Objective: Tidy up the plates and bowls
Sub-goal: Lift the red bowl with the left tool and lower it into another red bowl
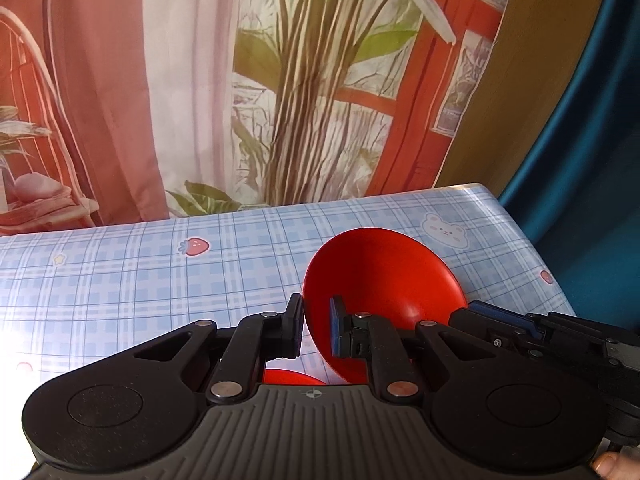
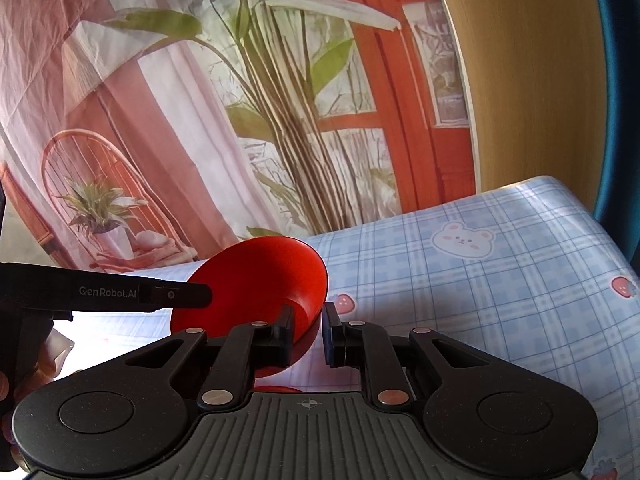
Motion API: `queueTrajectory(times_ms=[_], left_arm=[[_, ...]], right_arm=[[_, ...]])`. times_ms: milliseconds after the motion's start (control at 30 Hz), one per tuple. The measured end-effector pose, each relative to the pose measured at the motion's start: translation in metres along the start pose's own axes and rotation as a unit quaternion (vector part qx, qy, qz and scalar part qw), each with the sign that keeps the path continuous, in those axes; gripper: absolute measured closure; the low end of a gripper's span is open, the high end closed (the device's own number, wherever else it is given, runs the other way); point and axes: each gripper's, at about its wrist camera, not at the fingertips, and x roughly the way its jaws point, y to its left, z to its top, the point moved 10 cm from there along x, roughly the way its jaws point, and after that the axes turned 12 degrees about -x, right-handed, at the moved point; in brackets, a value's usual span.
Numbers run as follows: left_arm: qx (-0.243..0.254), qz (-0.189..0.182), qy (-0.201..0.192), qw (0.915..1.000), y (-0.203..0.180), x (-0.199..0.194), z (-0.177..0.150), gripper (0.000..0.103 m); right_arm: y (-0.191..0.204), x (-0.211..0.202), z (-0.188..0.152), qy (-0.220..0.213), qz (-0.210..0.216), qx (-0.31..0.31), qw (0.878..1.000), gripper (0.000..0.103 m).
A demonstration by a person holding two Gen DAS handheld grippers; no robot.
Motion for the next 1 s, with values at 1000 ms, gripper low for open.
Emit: queueTrajectory(times_ms=[1000], left_arm=[[0.001, 0.037, 0.012, 0.9992, 0.072, -0.055, -0.052, 0.089]], right_arm=[[0.092, -0.009, -0.033, 0.018, 0.050, -0.033, 0.998, 0.088]])
